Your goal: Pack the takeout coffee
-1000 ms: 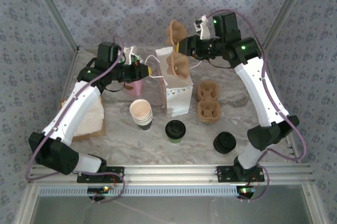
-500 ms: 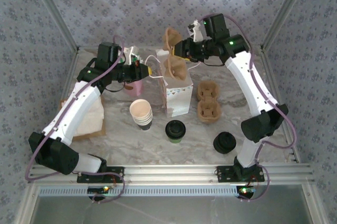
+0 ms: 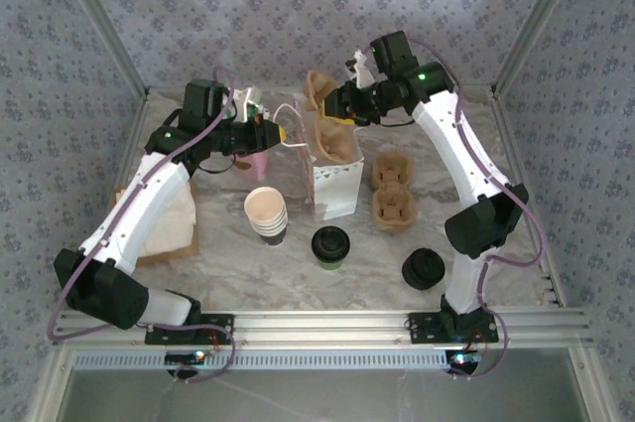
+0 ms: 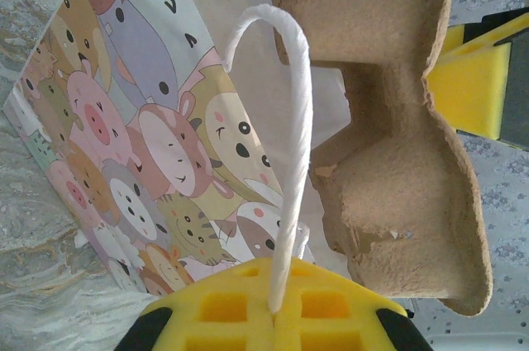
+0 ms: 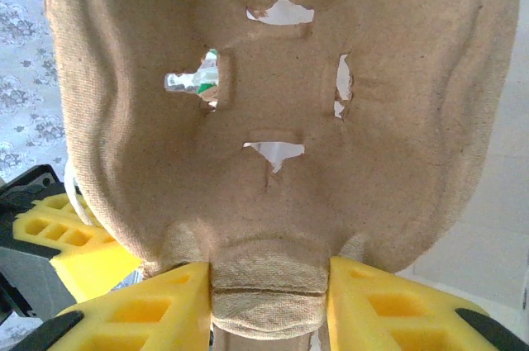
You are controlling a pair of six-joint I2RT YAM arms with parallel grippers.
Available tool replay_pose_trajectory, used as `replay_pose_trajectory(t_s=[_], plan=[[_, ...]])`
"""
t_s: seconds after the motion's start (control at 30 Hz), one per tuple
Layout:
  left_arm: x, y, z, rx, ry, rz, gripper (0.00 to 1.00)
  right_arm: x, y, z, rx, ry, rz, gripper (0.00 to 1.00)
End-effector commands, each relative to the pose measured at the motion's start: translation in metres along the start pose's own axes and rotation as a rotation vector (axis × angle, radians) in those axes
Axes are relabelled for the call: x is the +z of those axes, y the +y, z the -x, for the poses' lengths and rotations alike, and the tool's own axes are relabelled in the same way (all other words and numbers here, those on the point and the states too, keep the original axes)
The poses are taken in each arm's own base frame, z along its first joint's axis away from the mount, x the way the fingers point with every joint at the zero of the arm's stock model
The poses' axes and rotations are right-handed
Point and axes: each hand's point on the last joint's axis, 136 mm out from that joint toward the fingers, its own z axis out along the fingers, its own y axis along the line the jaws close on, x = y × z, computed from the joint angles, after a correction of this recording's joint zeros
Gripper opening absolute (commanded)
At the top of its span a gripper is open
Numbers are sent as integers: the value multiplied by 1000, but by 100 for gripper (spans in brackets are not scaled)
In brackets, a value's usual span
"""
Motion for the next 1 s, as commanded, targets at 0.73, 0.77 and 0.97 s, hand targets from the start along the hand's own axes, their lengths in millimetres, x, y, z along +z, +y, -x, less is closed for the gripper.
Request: replay_pose_trajectory(t_s=[0.73,0.77,0.97], plan=[[-8,-12,5,44,-19,-34,0,8,-22,4,13,40,-86,39],[-8,-12,5,44,-19,-34,0,8,-22,4,14,40,-88,39],[-7,-12,6,47,-20,-34,0,10,-27,0,7,53,-129,39]])
